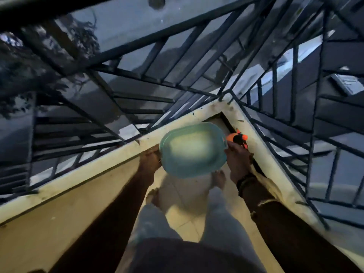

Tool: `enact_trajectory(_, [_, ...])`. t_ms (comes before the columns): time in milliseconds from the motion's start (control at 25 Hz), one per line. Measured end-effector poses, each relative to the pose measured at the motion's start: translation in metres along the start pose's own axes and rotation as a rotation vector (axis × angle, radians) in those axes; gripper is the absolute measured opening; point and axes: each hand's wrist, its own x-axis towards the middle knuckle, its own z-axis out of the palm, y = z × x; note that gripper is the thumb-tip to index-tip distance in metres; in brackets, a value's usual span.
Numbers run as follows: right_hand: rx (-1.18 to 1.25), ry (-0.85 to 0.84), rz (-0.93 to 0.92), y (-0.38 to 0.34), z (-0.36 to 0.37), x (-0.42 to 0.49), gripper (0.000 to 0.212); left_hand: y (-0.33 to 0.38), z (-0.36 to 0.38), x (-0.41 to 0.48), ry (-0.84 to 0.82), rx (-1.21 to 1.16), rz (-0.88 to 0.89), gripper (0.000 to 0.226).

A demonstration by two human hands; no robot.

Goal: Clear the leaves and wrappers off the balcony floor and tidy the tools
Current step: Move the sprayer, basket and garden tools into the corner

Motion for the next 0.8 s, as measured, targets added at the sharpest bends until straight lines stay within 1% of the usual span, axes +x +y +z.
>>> enact_trajectory(40, [0.001, -0.03, -0.008, -0.01, -0.003, 0.013, 0.046, -0.012, 0.021, 0.017, 0.048, -0.008, 0.0, 0.03])
enact_trajectory(80, [0.002, -0.055, -0.006, -0.02, -0.006, 0.025, 0.038, -0.025, 0.039, 0.032, 0.1, -0.009, 0.001, 0.03])
enact_trajectory(200, [-0.031, -0.087, 0.054, 0.009, -0.003, 0.096, 0.034, -0.071, 0.08, 0.086, 0.146, -0.022, 0.037, 0.029])
enact_trajectory(320, [-0.11, -0.162, 0.062, 0.067, 0.015, 0.176, 0.037, -0.13, 0.106, 0.155, 0.168, -0.025, 0.039, 0.033])
enact_trajectory(480, [-0.158, -0.194, 0.127, 0.145, 0.067, 0.27, 0.037, -0.205, 0.113, 0.268, 0.257, 0.001, -0.066, 0.035])
enact_trajectory(560, [-0.133, -0.221, 0.159, 0.181, 0.1, 0.315, 0.037, -0.24, 0.111, 0.326, 0.259, 0.027, -0.087, 0.037])
enact_trajectory(720, [-0.052, -0.276, 0.24, 0.219, 0.154, 0.375, 0.034, -0.269, 0.104, 0.412, 0.256, 0.028, -0.048, 0.037])
enact_trajectory(800, [-0.03, -0.329, 0.241, 0.226, 0.172, 0.396, 0.043, -0.274, 0.097, 0.442, 0.213, 0.024, -0.017, 0.04])
